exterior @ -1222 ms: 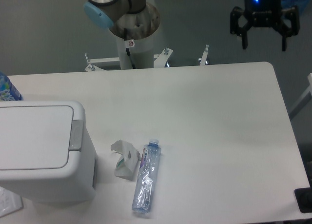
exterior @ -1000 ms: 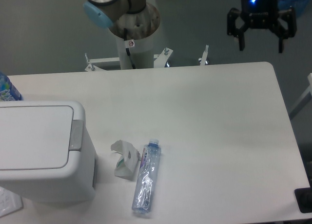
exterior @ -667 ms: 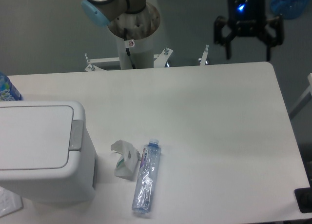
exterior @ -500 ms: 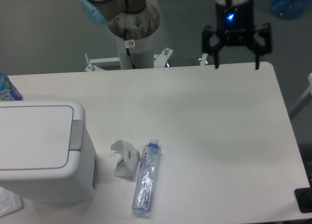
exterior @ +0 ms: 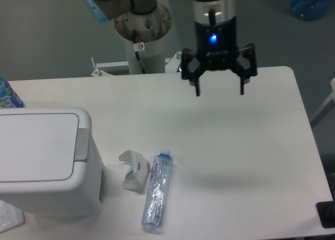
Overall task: Open the trash can
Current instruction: 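Move the open gripper across the table toward the white trash can, then lower the gripper onto the lid edge of the white trash can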
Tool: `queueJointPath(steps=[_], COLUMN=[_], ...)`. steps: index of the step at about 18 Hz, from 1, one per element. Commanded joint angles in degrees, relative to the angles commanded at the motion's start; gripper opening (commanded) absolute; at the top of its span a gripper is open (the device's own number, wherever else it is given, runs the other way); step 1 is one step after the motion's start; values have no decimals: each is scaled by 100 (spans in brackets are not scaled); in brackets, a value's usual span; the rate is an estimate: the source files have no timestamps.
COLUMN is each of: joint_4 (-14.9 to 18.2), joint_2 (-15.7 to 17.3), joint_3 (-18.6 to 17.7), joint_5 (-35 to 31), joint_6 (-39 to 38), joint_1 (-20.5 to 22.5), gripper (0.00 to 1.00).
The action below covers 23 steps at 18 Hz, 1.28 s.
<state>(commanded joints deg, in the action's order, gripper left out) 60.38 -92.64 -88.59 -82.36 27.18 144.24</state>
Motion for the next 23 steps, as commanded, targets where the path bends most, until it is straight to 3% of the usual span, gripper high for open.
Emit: queueJointPath(steps=[7,13,23], joint_4=[-17,-720,-738], joint_2=[-79,-430,-571], joint_3=[-35,52,53], joint_5=[211,211,220], joint_6=[-977,-1250,-1374], joint_1=[-475,-1002,-1407], gripper=[100,100,100])
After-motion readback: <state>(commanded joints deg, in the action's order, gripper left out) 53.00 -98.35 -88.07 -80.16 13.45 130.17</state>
